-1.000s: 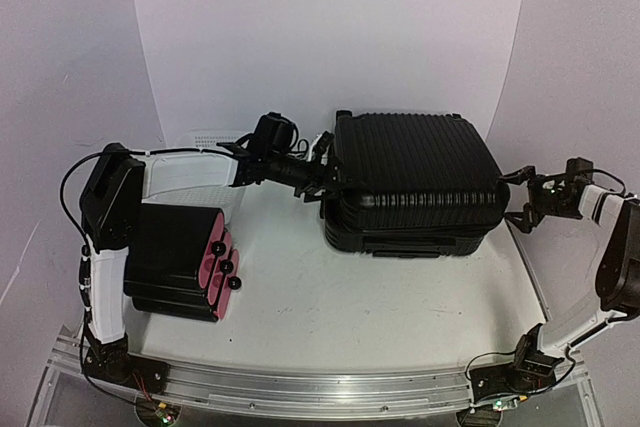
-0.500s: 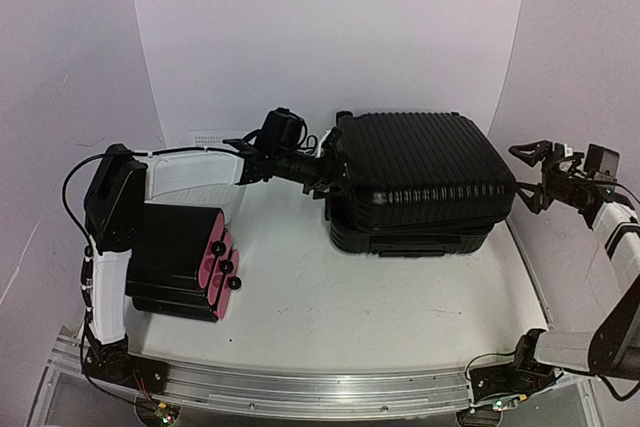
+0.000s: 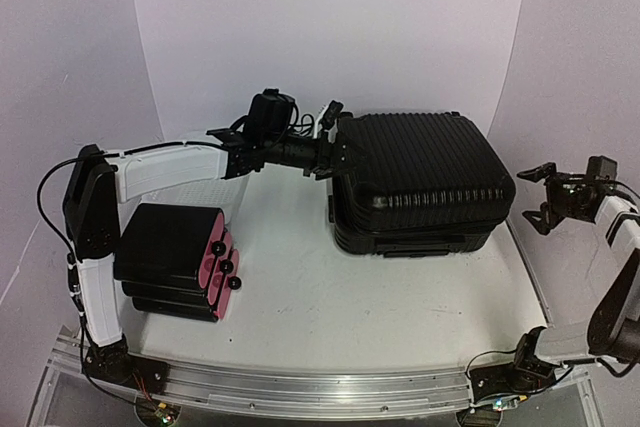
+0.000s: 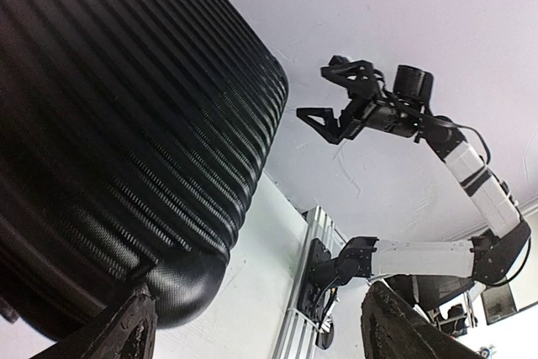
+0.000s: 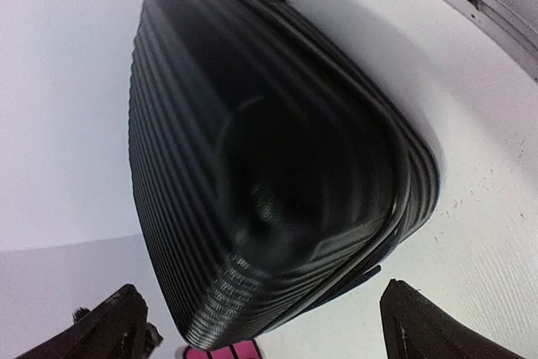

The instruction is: Open, take out, and arrange the luggage

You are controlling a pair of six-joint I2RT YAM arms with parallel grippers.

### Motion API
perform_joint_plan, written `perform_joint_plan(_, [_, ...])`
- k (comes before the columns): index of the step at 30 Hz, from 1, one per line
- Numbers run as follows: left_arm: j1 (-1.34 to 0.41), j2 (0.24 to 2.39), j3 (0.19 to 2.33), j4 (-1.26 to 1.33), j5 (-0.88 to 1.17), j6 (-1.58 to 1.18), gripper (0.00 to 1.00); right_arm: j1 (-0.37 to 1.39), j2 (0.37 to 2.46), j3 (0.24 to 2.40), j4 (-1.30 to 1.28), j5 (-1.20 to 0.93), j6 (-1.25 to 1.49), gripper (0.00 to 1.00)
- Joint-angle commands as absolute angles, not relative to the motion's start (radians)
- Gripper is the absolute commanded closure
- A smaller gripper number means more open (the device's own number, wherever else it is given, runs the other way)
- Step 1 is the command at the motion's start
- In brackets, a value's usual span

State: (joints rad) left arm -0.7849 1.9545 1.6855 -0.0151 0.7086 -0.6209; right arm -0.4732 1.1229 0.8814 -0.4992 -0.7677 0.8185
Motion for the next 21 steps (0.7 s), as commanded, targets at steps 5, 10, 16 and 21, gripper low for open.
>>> perform_joint_plan(5, [-0.762, 1.777, 1.467, 0.009, 0.586, -0.554, 0.17, -0.488, 1.208, 0.779, -0.283, -0.707, 1.055, 0.06])
perform_joint_plan(10, [-0.762, 1.695, 1.370, -0.105, 0.470, -0.457, 0.17, -0.485, 1.153, 0.769, -0.481, -0.515, 0.889, 0.25])
perform_joint_plan(16, [-0.764, 1.675, 1.382, -0.242, 0.419, -0.394, 0.17, -0.482, 1.252, 0.756, -0.412, -0.556, 0.849, 0.45])
perform_joint_plan(21, [-0.770, 1.667, 1.382, -0.245, 0.424, -0.397, 0.17, -0.459, 1.354, 0.753, -0.292, -0.606, 0.882, 0.45])
